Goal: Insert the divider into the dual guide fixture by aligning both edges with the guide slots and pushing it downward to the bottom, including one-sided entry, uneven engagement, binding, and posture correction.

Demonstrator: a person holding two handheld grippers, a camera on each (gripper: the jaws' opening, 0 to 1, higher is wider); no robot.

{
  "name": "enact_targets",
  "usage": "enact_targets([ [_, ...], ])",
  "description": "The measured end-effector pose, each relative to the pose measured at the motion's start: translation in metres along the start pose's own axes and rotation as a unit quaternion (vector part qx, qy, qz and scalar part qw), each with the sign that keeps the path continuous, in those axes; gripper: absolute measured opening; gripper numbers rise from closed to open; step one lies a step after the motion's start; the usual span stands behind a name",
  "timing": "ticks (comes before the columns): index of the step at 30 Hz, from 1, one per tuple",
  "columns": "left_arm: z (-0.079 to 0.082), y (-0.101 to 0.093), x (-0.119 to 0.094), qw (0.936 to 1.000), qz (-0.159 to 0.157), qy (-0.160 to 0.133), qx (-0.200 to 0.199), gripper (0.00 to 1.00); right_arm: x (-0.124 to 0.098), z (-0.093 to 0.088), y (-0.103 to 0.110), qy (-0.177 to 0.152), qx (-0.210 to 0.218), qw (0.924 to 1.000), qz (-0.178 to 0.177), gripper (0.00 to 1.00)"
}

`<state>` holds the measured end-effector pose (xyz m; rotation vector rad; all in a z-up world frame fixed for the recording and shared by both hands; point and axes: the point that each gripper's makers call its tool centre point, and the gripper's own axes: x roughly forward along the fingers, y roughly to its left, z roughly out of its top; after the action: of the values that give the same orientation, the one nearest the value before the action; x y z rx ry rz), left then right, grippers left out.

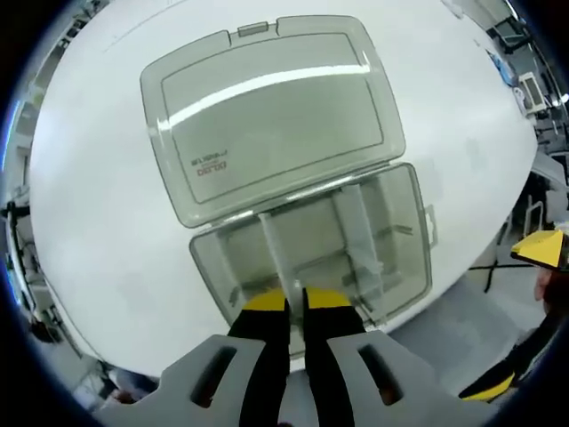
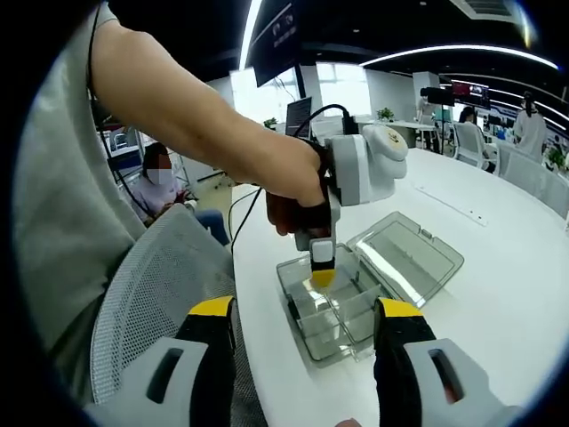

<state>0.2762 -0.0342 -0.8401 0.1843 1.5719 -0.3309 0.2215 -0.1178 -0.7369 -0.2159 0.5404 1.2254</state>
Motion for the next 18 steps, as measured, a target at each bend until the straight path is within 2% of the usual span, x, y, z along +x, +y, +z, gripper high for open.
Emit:
enact_targets([
  [3,-0.0034,0.0014,-0.0016,0.9999,-0.006,0.011,0.007,0.01,-0.0005,0.0001,-0.0009,-0.001,0.001,1.0,-0.001,0.6],
  [5,-0.0029,0.0057,-0.0004,0.9999,0.001,0.007,0.008,0.01,-0.0006,-0.0003,-0.0007,0.0,0.001,1.0,-0.001,0.59],
  [7,-0.0032,0.0036,0.0,0.9999,-0.009,0.004,-0.008,0.01,-0.0001,-0.001,-0.0009,0.001,0.001,1.0,0.0,0.59],
  [18,-0.0023,-0.0014,-0.0007,0.9998,-0.017,0.004,-0.012,0.01,0.0024,-0.0013,-0.0001,0.002,0.001,1.0,0.001,0.59],
])
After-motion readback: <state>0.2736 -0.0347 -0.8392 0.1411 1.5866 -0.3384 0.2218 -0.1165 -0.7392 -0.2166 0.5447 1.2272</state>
